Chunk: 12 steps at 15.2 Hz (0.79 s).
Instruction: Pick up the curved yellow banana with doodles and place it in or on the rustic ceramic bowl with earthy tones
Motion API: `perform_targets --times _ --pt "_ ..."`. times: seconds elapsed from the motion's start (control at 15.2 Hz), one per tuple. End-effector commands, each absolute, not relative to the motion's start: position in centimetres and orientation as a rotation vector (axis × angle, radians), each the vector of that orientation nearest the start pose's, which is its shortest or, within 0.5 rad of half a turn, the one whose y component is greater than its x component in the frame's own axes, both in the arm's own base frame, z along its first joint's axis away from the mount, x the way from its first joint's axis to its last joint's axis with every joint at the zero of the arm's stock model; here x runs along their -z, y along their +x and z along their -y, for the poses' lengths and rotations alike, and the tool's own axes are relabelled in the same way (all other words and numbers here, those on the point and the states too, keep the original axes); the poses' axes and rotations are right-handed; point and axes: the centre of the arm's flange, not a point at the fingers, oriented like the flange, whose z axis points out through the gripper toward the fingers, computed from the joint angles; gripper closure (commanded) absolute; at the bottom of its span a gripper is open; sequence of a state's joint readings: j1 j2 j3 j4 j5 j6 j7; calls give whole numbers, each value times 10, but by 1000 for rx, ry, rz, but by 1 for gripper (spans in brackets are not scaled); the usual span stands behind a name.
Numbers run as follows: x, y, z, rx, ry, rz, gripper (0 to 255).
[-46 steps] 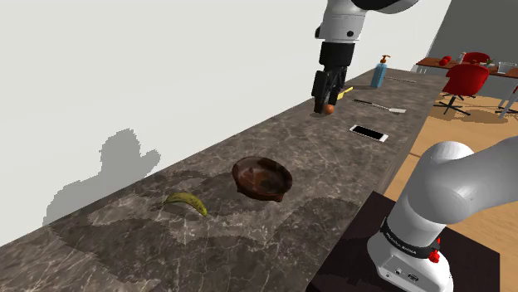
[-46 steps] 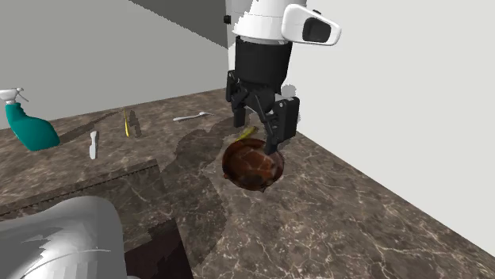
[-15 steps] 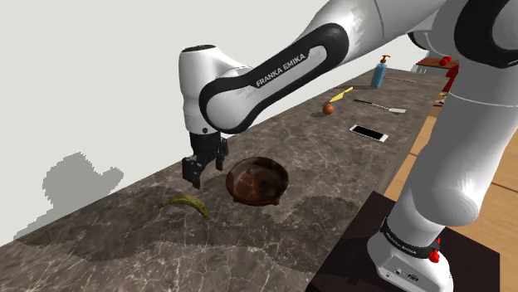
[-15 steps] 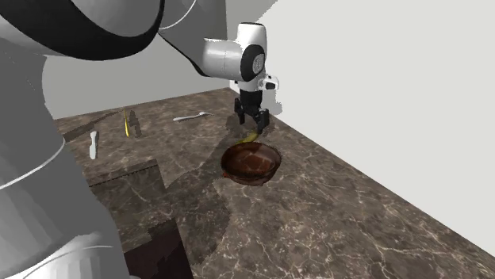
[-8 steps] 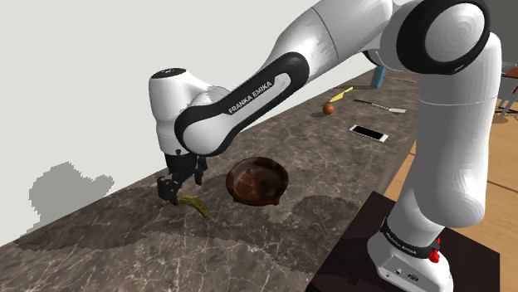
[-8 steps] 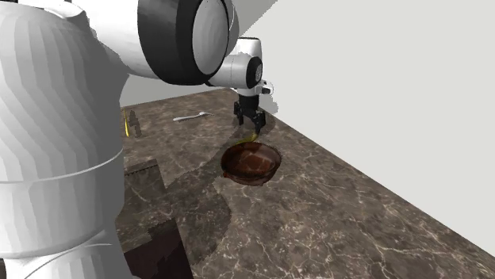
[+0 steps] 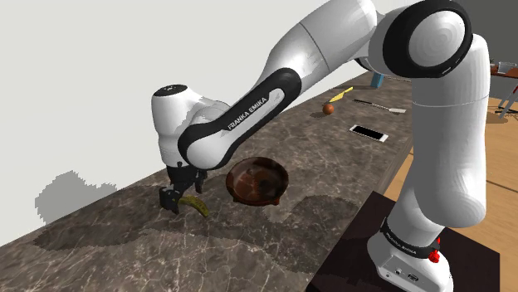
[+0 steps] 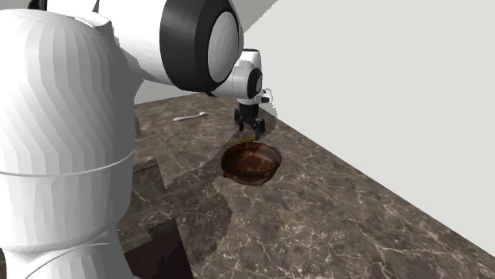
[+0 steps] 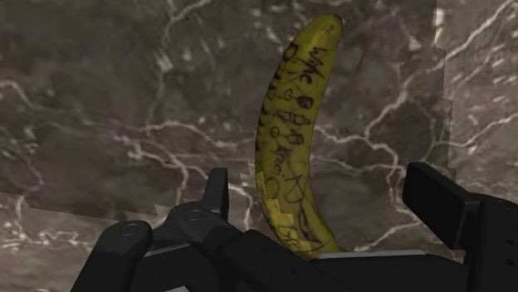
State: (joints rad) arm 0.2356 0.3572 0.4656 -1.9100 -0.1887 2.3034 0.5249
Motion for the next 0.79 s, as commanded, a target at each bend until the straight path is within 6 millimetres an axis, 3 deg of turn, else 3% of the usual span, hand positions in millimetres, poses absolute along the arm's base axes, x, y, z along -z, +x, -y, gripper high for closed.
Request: perform_targets --times 0.0,0.26,0.33,0.73 --pt "-334 493 -390 92 -3057 409 0" --pt "-334 493 -390 92 -3057 409 0" --pt "-334 493 -390 92 -3057 409 255" --pt "-334 493 -390 92 -3057 409 255"
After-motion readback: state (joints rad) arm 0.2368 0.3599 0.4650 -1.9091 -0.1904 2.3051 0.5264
